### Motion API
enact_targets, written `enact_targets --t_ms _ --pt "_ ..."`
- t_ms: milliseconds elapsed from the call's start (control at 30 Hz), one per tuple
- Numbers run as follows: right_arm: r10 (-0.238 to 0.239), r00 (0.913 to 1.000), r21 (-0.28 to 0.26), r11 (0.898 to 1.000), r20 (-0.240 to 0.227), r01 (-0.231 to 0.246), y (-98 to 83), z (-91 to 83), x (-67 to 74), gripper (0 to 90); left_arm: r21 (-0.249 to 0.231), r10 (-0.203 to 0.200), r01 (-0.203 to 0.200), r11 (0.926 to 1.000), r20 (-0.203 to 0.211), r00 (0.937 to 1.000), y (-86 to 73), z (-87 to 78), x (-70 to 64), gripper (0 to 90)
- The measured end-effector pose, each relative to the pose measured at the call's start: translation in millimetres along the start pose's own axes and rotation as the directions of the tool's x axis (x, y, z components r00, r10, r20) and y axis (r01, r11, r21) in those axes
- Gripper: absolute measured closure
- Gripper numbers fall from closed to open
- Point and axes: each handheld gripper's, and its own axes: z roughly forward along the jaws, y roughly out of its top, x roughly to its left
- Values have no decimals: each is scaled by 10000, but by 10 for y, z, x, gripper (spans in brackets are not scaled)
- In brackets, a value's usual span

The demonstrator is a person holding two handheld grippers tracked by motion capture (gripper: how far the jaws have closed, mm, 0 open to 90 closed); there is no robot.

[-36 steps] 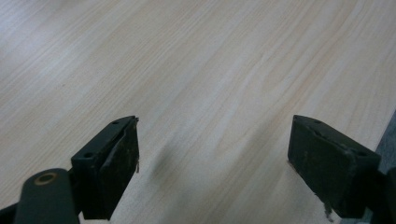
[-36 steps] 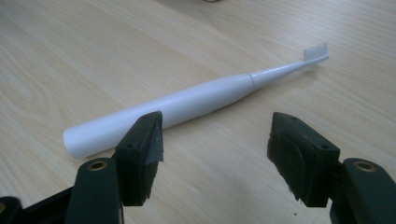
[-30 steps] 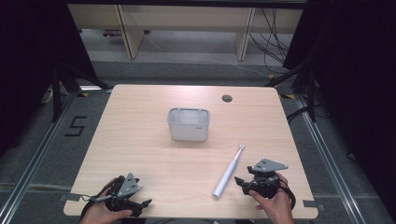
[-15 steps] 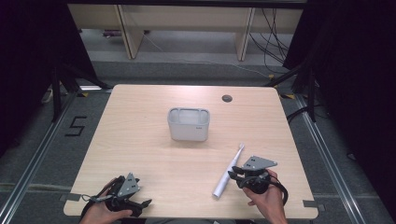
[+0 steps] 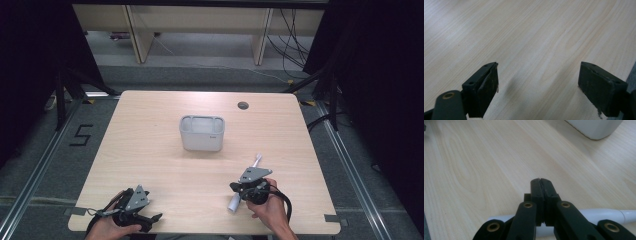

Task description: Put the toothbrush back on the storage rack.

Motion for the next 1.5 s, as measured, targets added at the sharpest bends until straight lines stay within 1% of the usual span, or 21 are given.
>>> enact_targets --t_ms 33,100,167,233,467,500,600,667,700,767,800,833,867,933,967,1067,1133,1167,1200,1267,1500 --pt "-12 10000 -91 10000 -17 12 2 22 6 899 -121 -98 99 9999 73 9999 -2 -4 -12 163" --pt "-115 9999 199 9997 -113 117 8 35 6 900 -108 -98 98 9999 63 9999 -1 -4 -9 163" --pt "-156 9999 25 9999 -42 156 2 59 12 900 -113 -150 151 9998 59 9999 -1 -3 -10 163" --pt "-227 9994 253 9994 -244 233 -5 71 20 900 -118 -92 93 9999 73 9999 -1 -5 -10 163" --pt "-67 9994 626 9980 -349 89 -37 97 62 900 -123 -107 107 9999 69 9999 -2 -6 -9 163" --pt "-259 9987 595 9978 -439 285 -41 107 55 900 -95 -243 244 9997 80 9997 -5 -2 -14 163" --pt "-208 9991 488 9986 -382 226 -61 98 71 900 -130 -90 92 9999 108 9999 -2 -7 -10 163" --pt "-29 9994 749 9972 -349 56 -72 87 82 900 -109 -104 105 9999 71 9999 -1 -5 -8 163" --pt "-218 9984 638 9976 -515 251 -92 78 72 900 -96 -106 106 9999 64 9999 -1 -4 -8 163" --pt "-158 9989 623 9979 -451 186 -100 69 76 900 -134 -91 92 9999 85 9999 -2 -7 -10 163" --pt "-431 9971 593 9971 -634 469 -107 64 67 900 -129 -95 96 9999 96 9999 -2 -7 -7 163" --pt "-134 9990 568 9983 -432 158 -126 53 91 900 -115 -246 247 9996 105 9996 -5 -4 -12 163" --pt "-14 9986 728 9973 -533 52 -132 29 93 900 -113 -124 125 9999 54 9999 -2 -7 -6 163" --pt "-7 9990 703 9975 -438 37 -153 22 101 900 -120 -248 249 9996 118 9996 -6 -3 -13 163" --pt "-288 9979 680 9971 -579 327 -159 14 93 900 -22 -51 51 10000 128 9999 0 -11 -2 163" --pt "-329 9978 816 9960 -578 376 -180 10 112 900 -68 -230 231 9997 75 9997 -5 -2 -12 163" --pt "-350 9973 848 9956 -652 405 -188 -7 110 900 -108 -89 90 9999 96 9999 -3 -7 -6 163" --pt "-387 9973 788 9959 -628 436 -194 -2 108 900 -114 -240 241 9996 88 9997 -7 -6 -13 163" --pt "-350 9976 798 9960 -598 397 -202 -12 107 900 -97 -106 107 9999 75 9999 -4 -7 -2 163" --pt "-322 9966 839 9957 -753 385 -218 -18 98 900 -101 -131 132 9999 46 9999 -4 -8 -4 163" --pt "-104 9981 900 9958 -610 159 -280 -83 80 900 -97 -247 248 9996 92 9997 -8 -3 -13 163"
